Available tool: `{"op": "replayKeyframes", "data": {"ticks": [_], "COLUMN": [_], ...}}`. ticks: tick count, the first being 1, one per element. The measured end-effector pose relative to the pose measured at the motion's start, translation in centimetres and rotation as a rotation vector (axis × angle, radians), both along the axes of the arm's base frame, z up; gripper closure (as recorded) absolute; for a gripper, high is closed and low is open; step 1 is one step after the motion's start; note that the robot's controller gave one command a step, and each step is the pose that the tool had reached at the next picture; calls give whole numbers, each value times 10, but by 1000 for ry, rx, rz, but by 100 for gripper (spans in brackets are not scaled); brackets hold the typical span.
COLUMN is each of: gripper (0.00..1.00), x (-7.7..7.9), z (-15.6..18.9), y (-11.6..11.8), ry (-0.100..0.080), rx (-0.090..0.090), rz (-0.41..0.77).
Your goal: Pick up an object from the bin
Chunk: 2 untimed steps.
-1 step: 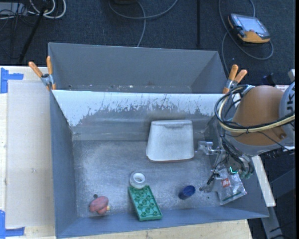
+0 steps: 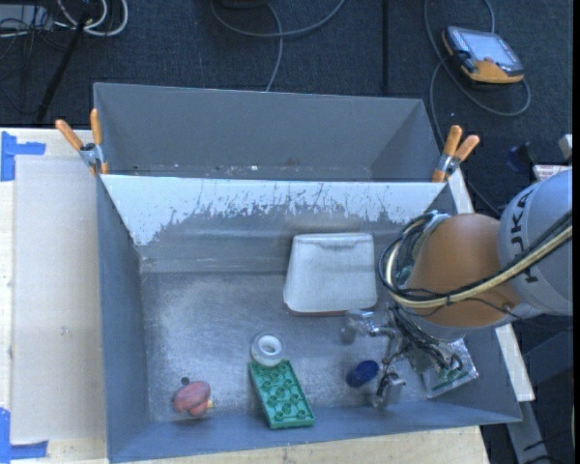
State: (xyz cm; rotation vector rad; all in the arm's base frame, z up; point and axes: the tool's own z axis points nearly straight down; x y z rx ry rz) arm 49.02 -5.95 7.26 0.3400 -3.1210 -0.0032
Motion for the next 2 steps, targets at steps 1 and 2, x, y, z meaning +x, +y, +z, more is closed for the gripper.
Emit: {"op": "replayKeyframes", "data": {"ticks": [1, 2], "gripper": [100, 100], "x": [1, 9], "z": [1, 167], "y": [-1, -15], "ry": [-2, -9], "rx": [-2, -3], "rz": [3, 306]}}
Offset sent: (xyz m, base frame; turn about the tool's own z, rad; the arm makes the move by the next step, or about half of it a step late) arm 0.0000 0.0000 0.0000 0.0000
